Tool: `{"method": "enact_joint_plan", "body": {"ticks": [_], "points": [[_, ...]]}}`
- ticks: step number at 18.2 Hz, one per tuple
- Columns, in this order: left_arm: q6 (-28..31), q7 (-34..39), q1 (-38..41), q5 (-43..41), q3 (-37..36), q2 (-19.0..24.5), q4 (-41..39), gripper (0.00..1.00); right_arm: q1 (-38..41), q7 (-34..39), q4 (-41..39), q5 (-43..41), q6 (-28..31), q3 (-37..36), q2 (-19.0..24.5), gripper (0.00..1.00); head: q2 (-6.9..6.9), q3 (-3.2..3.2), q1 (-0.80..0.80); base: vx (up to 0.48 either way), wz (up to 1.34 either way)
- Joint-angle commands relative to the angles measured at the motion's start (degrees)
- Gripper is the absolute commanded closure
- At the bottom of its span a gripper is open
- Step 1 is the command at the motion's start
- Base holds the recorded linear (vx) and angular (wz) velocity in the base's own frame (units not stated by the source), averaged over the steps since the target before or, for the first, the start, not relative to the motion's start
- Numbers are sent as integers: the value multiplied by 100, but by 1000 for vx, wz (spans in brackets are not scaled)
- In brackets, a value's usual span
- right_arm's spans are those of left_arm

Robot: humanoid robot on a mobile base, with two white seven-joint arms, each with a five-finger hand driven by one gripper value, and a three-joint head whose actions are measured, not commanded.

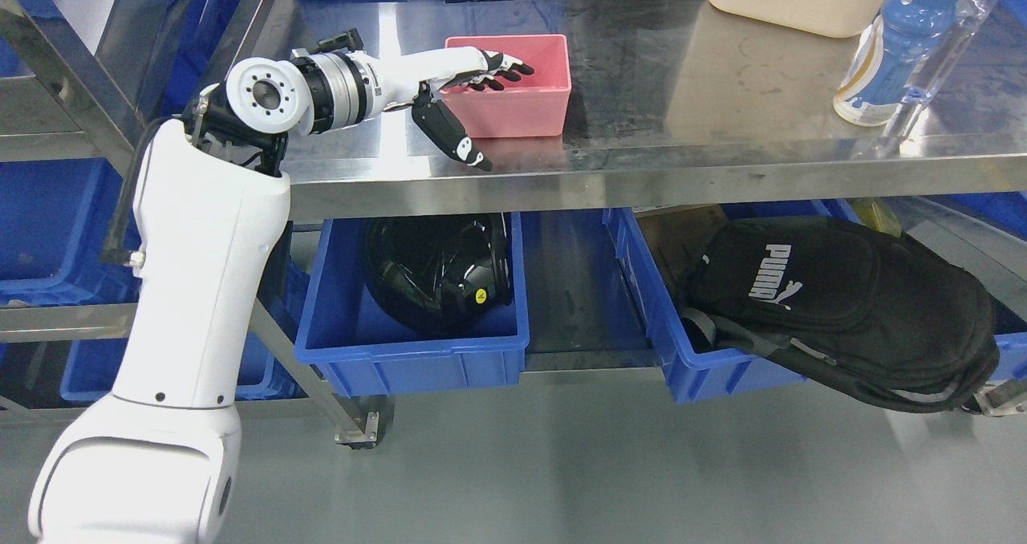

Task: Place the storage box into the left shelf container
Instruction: 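Hook the left hand fingers over the pink box rim and grasp it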

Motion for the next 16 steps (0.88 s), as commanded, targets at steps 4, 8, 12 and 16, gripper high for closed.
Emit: {"method": "enact_joint_plan", "body": {"ticks": [4,8,12,16], "points": [[-140,-2,-35,-147,-19,-207,907,34,53,4,-100,9,-5,-26,-100,0,0,0,0,0,0],[-640,-11,-27,-147,412,-260,1126,58,53,4,-100,9,-5,-26,-100,0,0,0,0,0,0],[-1492,-2,-18,-156,1448,-318,1223,100,53,4,-100,9,-5,-26,-100,0,0,0,0,5,-9],[-1608,6,-114,19,2651,-318,1215,100,53,4,-100,9,-5,-26,-100,0,0,0,0,0,0]]}}
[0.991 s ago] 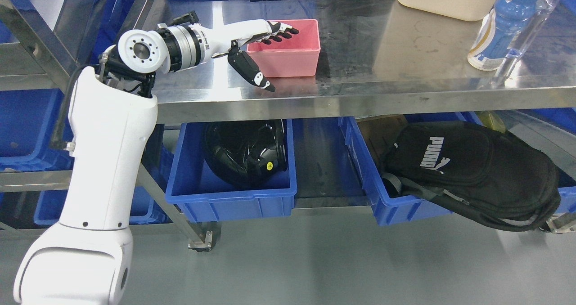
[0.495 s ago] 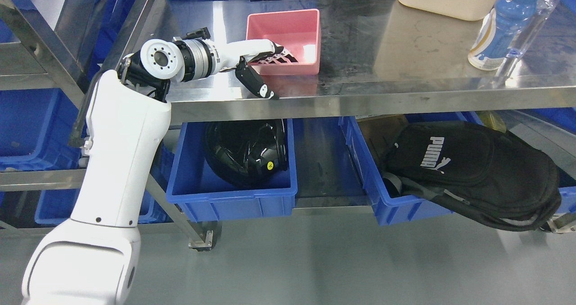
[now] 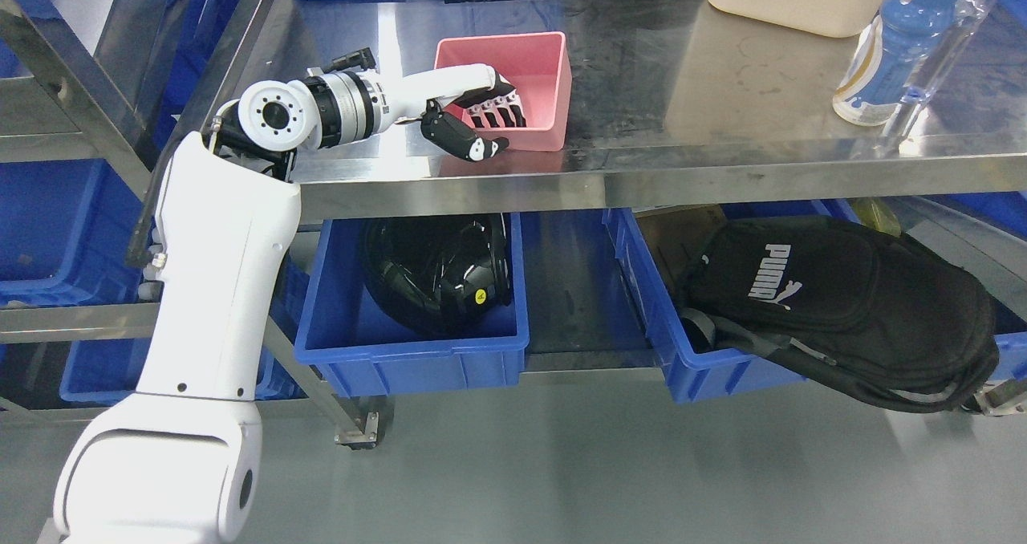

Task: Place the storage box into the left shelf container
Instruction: 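Lift the pink box off the shelf with the left hand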

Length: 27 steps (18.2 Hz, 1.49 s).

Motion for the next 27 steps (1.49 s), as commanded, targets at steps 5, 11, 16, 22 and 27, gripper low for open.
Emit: {"method": "enact_joint_plan", "body": {"ticks": [5,11,16,22,27], "points": [[237,85,4,2202,2388,-15,199,100,53,4,-100,9,-5,-27,-100,0,0,0,0,0,0],[458,690,688,4840,2048,-15,-1169,100,53,4,-100,9,-5,-27,-100,0,0,0,0,0,0],[22,1832,2103,5458,1133,-15,-2973,99,53,4,-100,9,-5,-27,-100,0,0,0,0,0,0],[-1245,2158,3421,5538,525,-15,-3379,98,53,4,-100,9,-5,-27,-100,0,0,0,0,0,14],[-1545,2485,4205,5538,499,-15,-3643,98,53,4,-100,9,-5,-27,-100,0,0,0,0,1,228]]}}
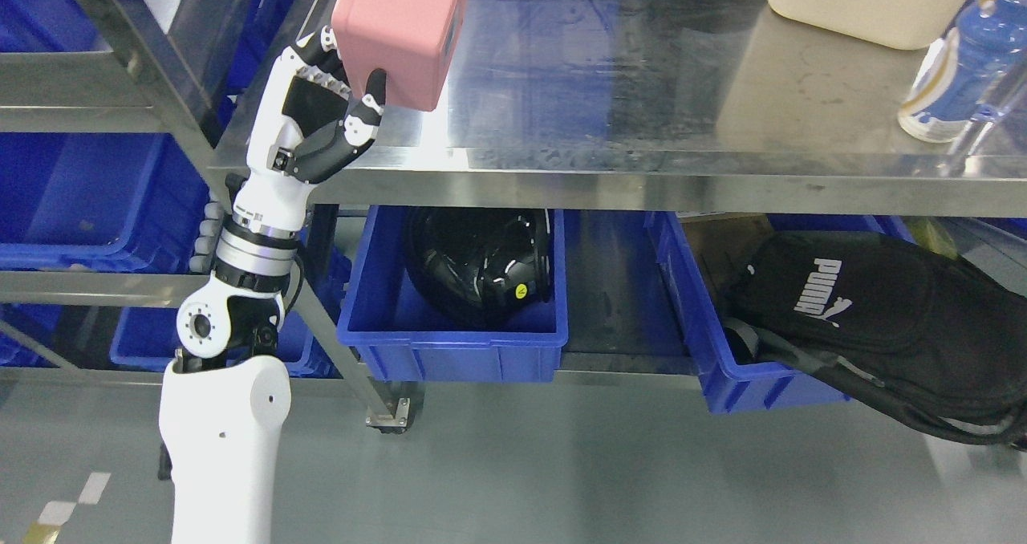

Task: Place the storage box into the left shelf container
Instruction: 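Lift the pink box off the shelf with the left hand, then hold the pink box up in the left hand while turning toward the bin rack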

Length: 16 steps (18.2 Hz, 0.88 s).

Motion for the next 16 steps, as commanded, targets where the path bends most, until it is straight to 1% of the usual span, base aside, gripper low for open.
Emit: {"method": "enact_joint_plan", "body": {"ticks": [1,6,10,16], "points": [[-199,121,1004,135,-436,91,-1078,98,52,4,-100,9,-5,-26,-100,0,0,0,0,-35,479],[-278,121,1224,135,-401,91,-1166,98,52,4,-100,9,-5,-26,-100,0,0,0,0,-42,728],[-331,121,1321,135,-367,91,-1192,98,52,4,-100,9,-5,-26,-100,0,1,0,0,18,1210],[-348,121,1426,135,-68,91,-1193,98,52,4,-100,9,-5,-26,-100,0,3,0,0,163,1227]]}}
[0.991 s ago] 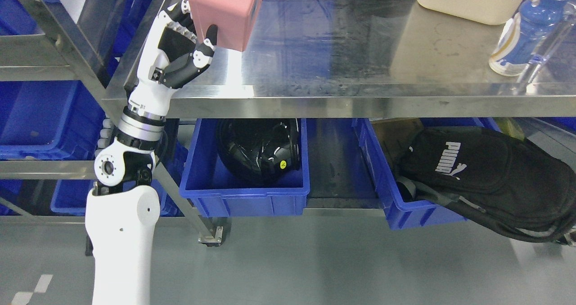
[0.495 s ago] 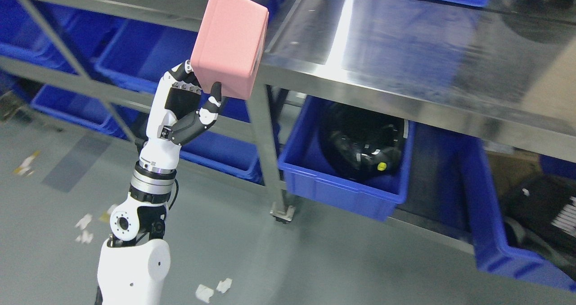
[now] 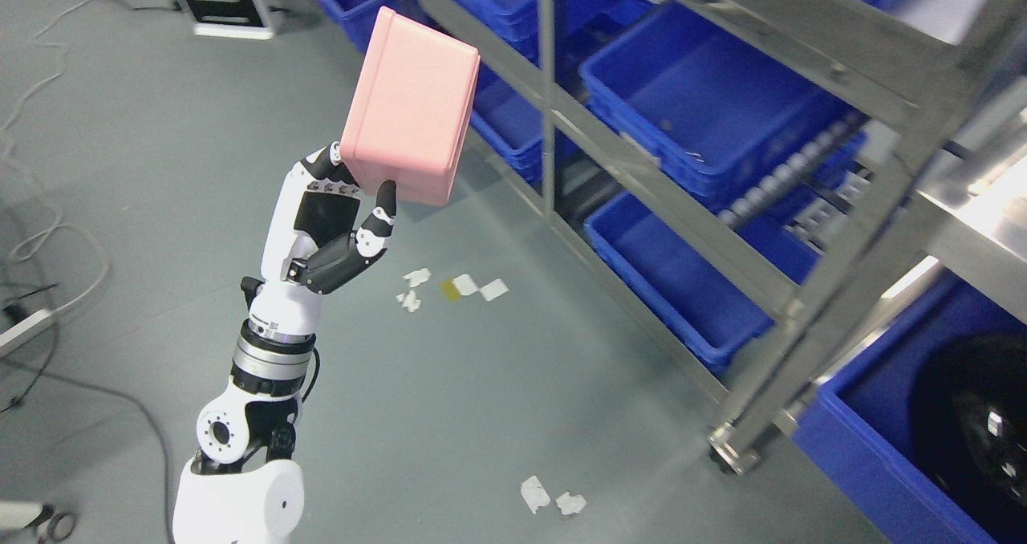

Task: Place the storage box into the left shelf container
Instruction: 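Hold the pink box up in the left hand while turning toward the bin rack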

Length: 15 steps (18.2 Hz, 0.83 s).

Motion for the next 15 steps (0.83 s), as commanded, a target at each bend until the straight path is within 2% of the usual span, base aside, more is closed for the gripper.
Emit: {"method": "enact_joint_plan", "body": {"ticks": [1,8,15], "points": [[-10,-4,201,5,181,98,-258,98,53,5,-100,9,-5,-26,-100,0,0,0,0,221,1074],[-125,-4,411,5,427,98,-258,98,53,5,-100,9,-5,-26,-100,0,0,0,0,309,826],[-169,-12,517,14,515,98,-258,98,53,5,-100,9,-5,-26,-100,0,0,0,0,387,334]]}}
